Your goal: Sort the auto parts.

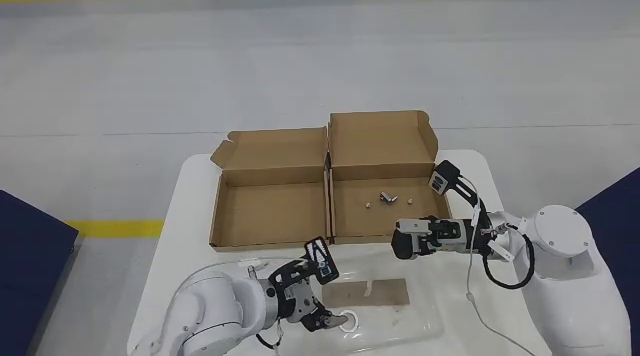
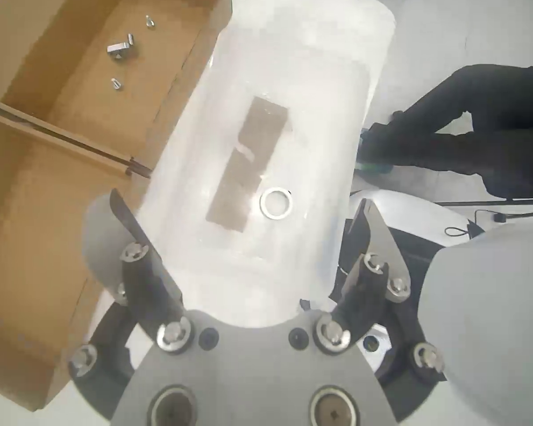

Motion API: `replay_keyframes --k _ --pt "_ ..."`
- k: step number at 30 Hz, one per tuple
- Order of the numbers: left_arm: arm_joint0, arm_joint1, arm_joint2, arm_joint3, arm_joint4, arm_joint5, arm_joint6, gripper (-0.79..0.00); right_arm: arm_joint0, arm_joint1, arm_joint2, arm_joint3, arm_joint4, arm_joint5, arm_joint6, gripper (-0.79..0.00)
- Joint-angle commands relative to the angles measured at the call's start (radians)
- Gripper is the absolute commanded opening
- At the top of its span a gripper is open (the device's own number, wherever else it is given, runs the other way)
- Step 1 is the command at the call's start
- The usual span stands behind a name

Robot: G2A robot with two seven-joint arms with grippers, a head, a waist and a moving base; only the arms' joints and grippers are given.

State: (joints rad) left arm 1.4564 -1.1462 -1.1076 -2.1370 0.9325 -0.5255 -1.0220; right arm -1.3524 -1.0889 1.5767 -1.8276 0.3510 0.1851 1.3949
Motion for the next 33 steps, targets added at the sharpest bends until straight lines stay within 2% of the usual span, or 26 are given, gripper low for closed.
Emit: replay_keyframes --k 1,28,30,33 --pt "0.001 0.000 -0.002 -0.001 0.001 -0.001 0.006 0.000 0.000 0.000 0.000 0.000 0.000 0.000 0.000 0.000" --pt "0.001 0.000 -0.002 -0.001 0.001 -0.001 0.006 0.000 0.000 0.000 0.000 0.000 0.000 0.000 0.000 0.000" --pt "-0.002 -0.001 0.016 0.000 -0.006 -0.009 0.006 0.000 0.000 0.000 0.000 0.000 0.000 0.000 0.000 0.000" --pt "-0.058 -0.006 0.078 0.018 -0.031 0.013 -0.082 0.000 0.000 0.000 0.000 0.000 0.000 0.000 0.000 0.000"
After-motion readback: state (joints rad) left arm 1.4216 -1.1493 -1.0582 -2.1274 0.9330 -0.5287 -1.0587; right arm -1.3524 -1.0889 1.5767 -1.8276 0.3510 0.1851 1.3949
